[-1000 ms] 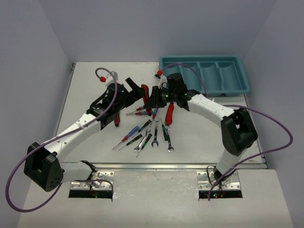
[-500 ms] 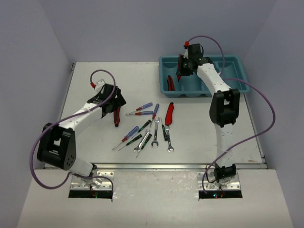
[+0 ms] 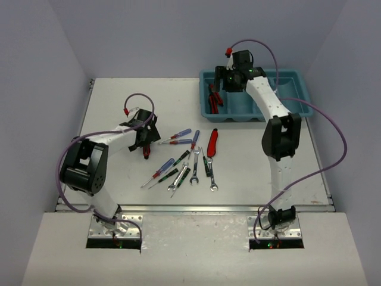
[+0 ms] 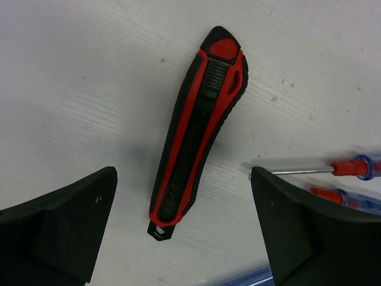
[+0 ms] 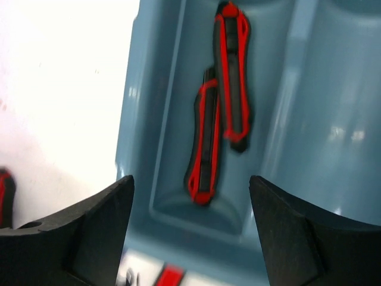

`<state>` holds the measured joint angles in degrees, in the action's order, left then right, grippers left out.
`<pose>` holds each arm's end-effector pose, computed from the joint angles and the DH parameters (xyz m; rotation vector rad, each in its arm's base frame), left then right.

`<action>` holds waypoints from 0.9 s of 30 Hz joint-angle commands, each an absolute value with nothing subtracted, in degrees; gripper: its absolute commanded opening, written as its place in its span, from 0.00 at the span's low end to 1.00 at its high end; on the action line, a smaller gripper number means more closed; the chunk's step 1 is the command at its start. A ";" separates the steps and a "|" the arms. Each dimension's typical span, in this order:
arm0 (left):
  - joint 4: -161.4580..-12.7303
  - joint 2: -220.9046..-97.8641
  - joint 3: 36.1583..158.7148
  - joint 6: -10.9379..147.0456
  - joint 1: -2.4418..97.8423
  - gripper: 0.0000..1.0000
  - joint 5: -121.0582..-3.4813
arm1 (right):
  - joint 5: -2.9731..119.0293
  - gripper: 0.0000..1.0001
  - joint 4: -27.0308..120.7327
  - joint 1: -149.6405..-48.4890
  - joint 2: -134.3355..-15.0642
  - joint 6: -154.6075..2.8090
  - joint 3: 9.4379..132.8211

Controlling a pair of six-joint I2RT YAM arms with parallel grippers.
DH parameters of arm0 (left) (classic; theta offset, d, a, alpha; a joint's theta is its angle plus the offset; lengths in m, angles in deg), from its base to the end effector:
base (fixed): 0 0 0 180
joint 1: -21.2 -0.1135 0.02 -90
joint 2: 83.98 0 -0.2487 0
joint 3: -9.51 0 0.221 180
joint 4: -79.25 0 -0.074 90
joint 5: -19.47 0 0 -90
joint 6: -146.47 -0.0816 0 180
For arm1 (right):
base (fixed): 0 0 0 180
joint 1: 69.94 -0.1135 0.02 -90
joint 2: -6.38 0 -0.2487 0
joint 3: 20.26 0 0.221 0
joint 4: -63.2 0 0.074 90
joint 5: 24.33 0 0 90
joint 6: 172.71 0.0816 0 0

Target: Sort the tools into containers

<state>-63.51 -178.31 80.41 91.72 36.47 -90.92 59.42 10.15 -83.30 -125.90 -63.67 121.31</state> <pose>0.3116 -0.0556 0.1424 -0.5560 2.4704 0.1289 0.5014 0.1282 0.2259 0.0621 2.3643 0.4056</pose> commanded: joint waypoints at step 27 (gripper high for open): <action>-77.56 -156.73 75.50 107.50 48.62 0.00 -79.26 | 23.56 0.99 58.16 -106.71 -95.84 -46.01 65.13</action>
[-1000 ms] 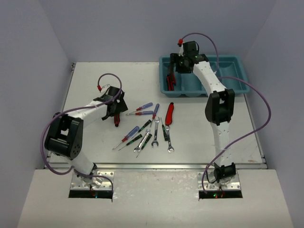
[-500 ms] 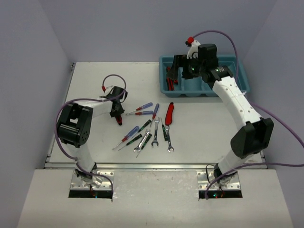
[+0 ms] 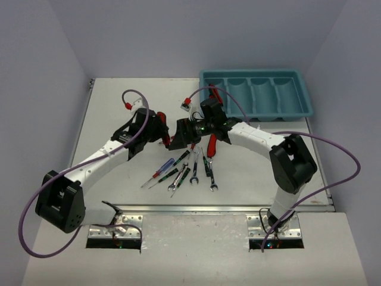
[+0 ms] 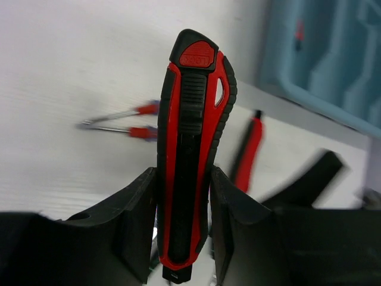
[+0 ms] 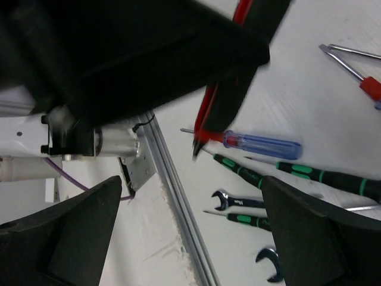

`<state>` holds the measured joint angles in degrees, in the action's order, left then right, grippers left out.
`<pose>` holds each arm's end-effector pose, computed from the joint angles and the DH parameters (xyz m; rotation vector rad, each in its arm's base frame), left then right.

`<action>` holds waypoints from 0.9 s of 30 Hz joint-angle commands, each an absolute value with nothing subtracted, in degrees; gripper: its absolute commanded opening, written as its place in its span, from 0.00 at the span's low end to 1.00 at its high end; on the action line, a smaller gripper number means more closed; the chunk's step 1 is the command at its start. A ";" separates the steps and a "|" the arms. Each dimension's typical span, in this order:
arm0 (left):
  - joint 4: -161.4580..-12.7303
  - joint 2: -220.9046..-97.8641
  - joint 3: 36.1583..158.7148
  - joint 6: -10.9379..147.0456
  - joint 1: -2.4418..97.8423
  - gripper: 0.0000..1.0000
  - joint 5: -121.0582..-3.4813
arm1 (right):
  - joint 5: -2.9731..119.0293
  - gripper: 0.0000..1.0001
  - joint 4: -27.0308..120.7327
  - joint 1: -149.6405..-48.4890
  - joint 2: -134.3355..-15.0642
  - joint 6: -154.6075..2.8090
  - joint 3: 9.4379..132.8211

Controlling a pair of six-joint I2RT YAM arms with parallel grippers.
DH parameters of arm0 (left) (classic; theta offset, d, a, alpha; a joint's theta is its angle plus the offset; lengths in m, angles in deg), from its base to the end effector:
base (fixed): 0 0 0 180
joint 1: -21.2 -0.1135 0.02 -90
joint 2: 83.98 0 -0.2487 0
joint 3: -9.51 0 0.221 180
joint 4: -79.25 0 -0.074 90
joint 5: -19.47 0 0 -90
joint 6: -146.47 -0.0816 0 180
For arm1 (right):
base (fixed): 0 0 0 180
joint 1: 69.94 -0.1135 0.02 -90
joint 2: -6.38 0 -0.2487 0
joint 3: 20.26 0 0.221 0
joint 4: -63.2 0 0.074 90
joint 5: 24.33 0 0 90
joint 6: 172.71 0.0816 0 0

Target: Sort the tools into containers

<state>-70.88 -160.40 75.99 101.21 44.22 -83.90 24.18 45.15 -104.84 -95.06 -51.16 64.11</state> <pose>0.2808 -0.0988 0.2189 -0.5492 2.2024 -0.3712 0.2898 0.2681 0.2147 -0.5272 2.3204 1.4040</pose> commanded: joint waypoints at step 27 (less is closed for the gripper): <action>-58.83 -145.58 86.44 99.83 50.82 1.00 -105.15 | 63.08 0.00 35.45 -99.56 -96.83 -52.29 73.25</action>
